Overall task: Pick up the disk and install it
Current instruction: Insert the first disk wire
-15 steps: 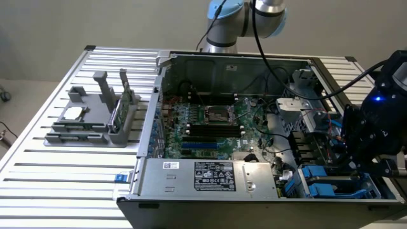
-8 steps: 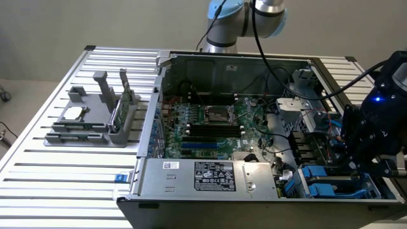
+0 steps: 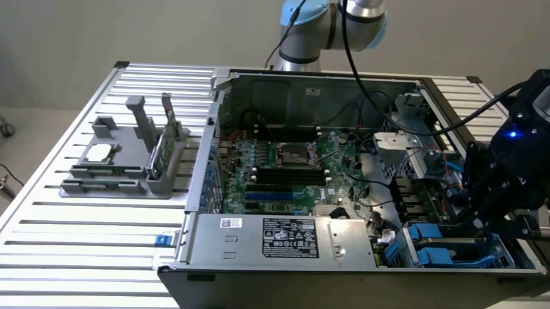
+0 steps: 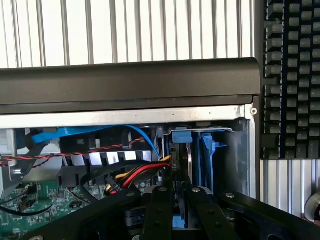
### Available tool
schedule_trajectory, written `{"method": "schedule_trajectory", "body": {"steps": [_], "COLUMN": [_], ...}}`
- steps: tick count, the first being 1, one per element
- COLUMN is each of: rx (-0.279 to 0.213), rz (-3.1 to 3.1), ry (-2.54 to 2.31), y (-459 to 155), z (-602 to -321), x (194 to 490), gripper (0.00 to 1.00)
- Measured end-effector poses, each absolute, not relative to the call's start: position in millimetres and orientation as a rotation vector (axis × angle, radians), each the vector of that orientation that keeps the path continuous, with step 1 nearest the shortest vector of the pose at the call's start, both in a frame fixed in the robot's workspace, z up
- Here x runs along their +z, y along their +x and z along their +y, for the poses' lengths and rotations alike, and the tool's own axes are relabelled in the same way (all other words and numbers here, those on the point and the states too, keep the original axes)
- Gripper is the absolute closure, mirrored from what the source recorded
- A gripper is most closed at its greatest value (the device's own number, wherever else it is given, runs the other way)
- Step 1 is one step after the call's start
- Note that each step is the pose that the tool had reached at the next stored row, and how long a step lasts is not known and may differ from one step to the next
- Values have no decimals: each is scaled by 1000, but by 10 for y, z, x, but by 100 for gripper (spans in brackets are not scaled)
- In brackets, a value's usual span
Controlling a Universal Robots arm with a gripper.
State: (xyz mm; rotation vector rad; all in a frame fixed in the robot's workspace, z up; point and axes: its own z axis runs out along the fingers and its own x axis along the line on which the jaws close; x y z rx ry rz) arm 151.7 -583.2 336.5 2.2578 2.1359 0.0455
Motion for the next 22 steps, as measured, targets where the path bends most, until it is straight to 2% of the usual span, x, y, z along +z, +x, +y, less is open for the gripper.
{"method": "schedule_trajectory", "body": {"steps": [22], "rx": [44], "rz": [2137], "ry": [2258], "y": [1507], "z": [-5831], "x": [3360], "gripper": [82]}}
